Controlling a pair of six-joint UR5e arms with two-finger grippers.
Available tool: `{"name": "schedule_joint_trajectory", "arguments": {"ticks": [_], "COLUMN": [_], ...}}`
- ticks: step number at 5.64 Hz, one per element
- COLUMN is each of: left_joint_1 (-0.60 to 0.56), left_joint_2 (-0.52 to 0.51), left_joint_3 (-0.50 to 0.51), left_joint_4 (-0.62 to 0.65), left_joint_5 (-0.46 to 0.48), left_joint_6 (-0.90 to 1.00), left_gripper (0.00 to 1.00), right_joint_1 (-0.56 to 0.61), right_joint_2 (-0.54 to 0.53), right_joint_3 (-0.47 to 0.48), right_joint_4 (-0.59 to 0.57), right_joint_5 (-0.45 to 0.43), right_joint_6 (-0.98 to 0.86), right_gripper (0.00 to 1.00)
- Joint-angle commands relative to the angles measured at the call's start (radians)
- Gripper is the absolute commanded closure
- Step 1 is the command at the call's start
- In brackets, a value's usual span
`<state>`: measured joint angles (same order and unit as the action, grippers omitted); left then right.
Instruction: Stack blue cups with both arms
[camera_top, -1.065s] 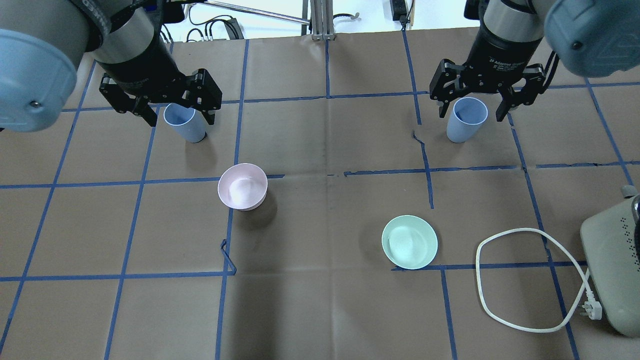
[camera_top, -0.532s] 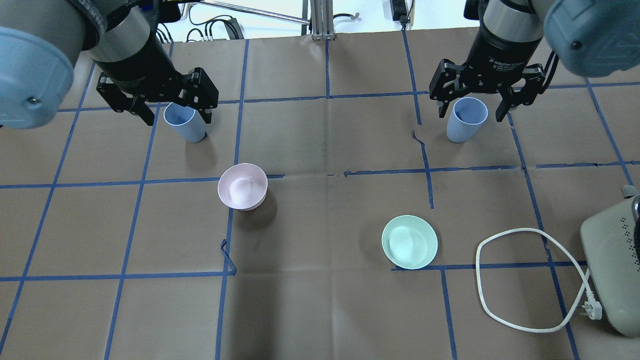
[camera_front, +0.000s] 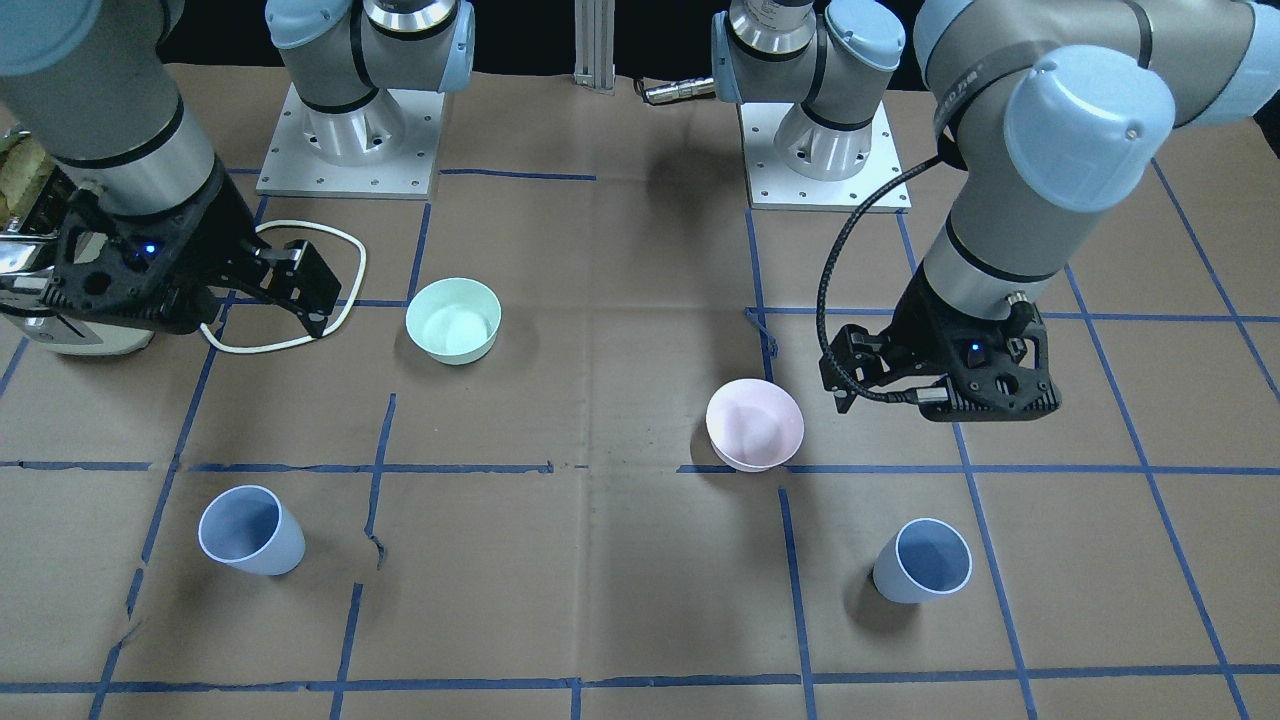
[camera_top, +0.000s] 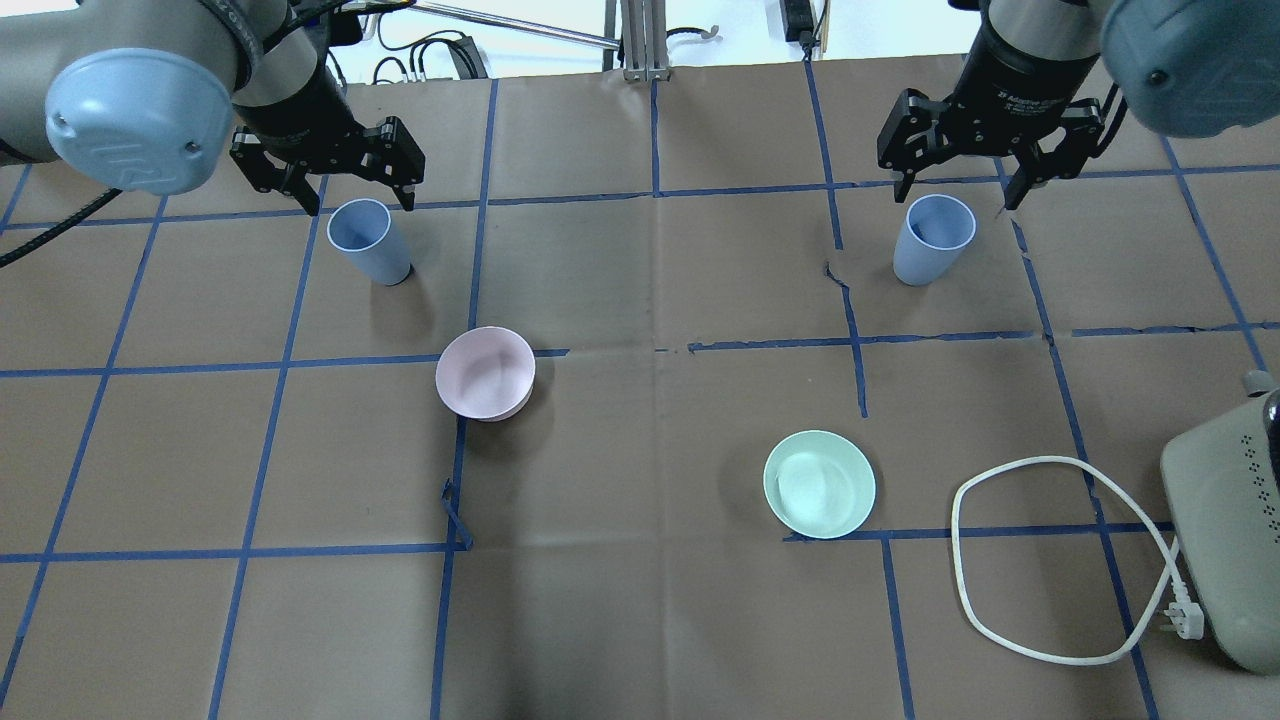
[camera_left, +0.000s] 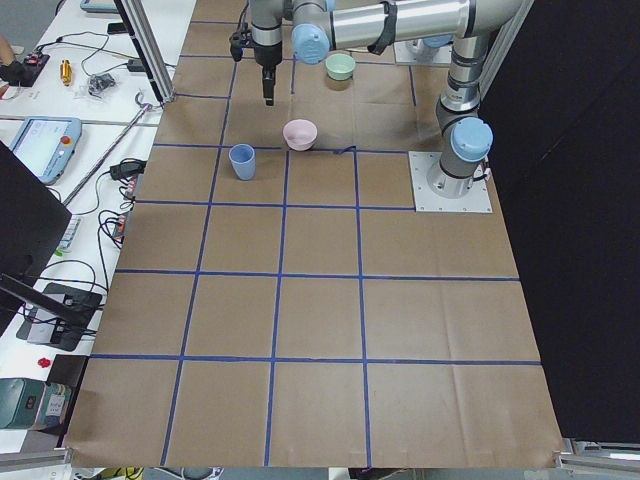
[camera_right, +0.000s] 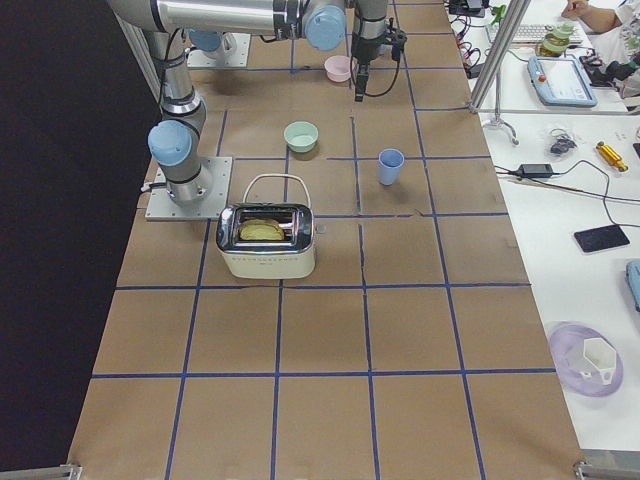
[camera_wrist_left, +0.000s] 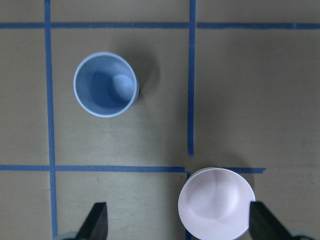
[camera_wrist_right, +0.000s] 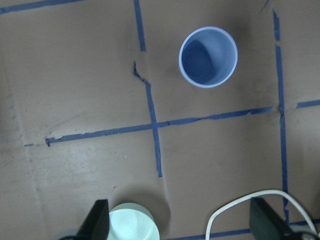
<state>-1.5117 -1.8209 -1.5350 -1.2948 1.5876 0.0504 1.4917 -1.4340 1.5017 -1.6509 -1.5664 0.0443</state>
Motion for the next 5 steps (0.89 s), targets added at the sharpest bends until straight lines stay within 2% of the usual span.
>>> {"name": "schedule_joint_trajectory", "arguments": {"ticks": [1, 2, 3, 4, 5], "left_joint_1": [0.025, 0.025, 0.025, 0.025, 0.025], "left_joint_2": [-0.123, -0.176, -0.210, -0.237, -0.250], "left_joint_3": [-0.020, -0.007, 0.004, -0.005, -0.016], "left_joint_4": [0.176, 0.242, 0.258, 0.272, 0.272], "left_joint_5": [0.000, -0.001, 0.000, 0.002, 0.003], "left_joint_6": [0.039, 0.043, 0.043, 0.039, 0.040], "left_gripper": [0.01, 0.02, 0.02, 0.02, 0.02], "right_joint_1": [-0.103, -0.106, -0.108, -0.113, -0.119], "right_joint_2": [0.148, 0.255, 0.306, 0.344, 0.374], "right_joint_3": [-0.126, -0.229, -0.253, -0.244, -0.224], "right_joint_4": [-0.047, -0.047, -0.052, -0.110, -0.116], "right_joint_5": [0.002, 0.000, 0.000, -0.001, -0.003], "right_joint_6": [-0.183, -0.204, -0.228, -0.244, -0.247], "right_gripper": [0.00, 0.00, 0.00, 0.00, 0.00]}}
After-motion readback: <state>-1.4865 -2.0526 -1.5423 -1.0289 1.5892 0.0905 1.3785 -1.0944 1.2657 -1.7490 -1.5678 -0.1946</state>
